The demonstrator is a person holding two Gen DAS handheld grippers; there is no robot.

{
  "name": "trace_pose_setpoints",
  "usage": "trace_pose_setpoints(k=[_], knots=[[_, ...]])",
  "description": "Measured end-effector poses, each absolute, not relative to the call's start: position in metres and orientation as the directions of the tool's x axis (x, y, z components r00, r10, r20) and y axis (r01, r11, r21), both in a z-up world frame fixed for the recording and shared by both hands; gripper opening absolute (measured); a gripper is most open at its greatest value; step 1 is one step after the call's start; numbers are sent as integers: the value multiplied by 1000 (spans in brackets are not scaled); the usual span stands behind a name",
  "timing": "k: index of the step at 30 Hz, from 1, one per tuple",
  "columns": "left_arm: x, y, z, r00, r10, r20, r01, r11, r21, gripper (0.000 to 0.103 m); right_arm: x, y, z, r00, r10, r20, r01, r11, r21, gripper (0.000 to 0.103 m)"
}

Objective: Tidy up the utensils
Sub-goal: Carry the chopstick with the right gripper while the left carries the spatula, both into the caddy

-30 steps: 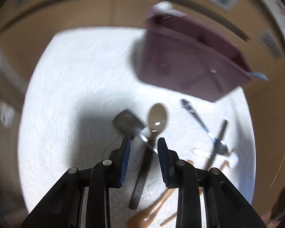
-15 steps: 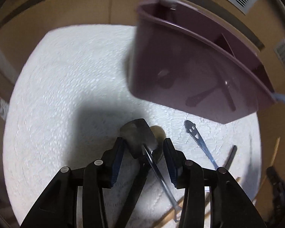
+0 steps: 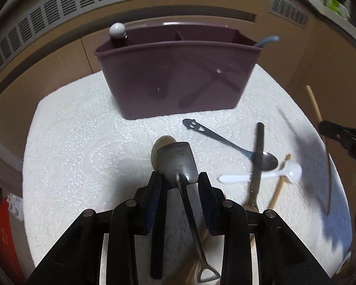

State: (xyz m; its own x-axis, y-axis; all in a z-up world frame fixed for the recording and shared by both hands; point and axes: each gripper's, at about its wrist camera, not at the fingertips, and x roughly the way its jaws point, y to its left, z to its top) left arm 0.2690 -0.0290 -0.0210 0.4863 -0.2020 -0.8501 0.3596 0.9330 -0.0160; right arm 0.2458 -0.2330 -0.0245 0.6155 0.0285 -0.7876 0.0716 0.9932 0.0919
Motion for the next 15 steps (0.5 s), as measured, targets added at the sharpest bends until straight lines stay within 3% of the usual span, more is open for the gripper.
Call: trace_pose_setpoints(k=[15], knots=[[237, -24, 58, 604, -342, -720, 431, 900, -66, 33, 224, -202, 11, 677, 77, -732, -9, 995, 97, 5]])
